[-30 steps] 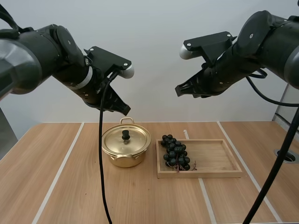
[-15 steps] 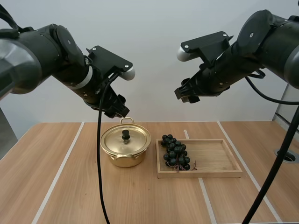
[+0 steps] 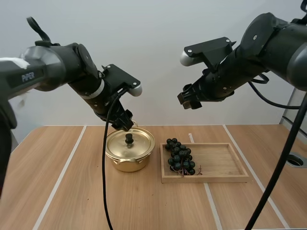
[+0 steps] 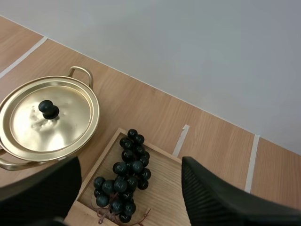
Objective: Open the pot, put the grape inside, and close it
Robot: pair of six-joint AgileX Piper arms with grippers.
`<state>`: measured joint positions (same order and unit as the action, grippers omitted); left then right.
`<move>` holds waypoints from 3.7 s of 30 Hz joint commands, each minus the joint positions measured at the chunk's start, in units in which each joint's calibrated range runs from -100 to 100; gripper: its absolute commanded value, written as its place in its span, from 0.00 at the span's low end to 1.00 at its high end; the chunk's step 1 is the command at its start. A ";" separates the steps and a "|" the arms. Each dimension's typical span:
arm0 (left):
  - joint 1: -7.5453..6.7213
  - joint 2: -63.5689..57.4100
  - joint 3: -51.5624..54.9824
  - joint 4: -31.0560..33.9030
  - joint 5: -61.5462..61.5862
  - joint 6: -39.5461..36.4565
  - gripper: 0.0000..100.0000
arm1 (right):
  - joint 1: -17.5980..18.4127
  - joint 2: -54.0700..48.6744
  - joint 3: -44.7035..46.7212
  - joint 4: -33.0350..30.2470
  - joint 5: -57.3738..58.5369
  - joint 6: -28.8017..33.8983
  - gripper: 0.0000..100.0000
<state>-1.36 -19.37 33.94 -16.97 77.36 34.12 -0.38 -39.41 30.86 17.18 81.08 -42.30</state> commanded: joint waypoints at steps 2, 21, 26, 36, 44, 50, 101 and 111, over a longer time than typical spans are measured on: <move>-2.19 3.68 -0.40 1.01 -6.01 -1.27 1.00 | -0.13 1.41 -0.78 1.08 1.76 -0.58 1.00; -3.04 22.12 -8.41 3.11 -3.87 -5.87 1.00 | -0.13 2.26 -0.51 1.73 2.82 -0.58 1.00; -3.04 24.71 -8.41 3.11 -4.31 -6.13 1.00 | -0.13 2.26 -0.51 1.73 2.82 -0.58 1.00; -3.04 25.79 -8.41 3.11 -4.46 -6.22 0.66 | -0.13 2.26 -0.51 1.73 2.82 -0.58 1.00; -3.04 25.79 -8.41 4.12 -4.91 -8.20 0.00 | -0.13 2.26 -0.51 1.73 3.20 -0.58 1.00; -3.04 25.48 -10.56 6.51 -0.92 -10.26 0.00 | -0.13 2.26 -0.51 1.06 10.19 0.91 1.00; -3.04 -12.05 -20.65 1.20 4.98 -11.27 0.00 | 3.27 39.29 7.33 -1.69 -6.96 4.35 1.00; -3.04 -12.05 -20.65 1.31 5.37 -10.94 0.00 | 3.27 42.10 7.33 -1.59 -7.84 4.35 0.35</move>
<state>-4.35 -30.83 13.79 -14.68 82.98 23.48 2.76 1.90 37.61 14.26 71.14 -38.07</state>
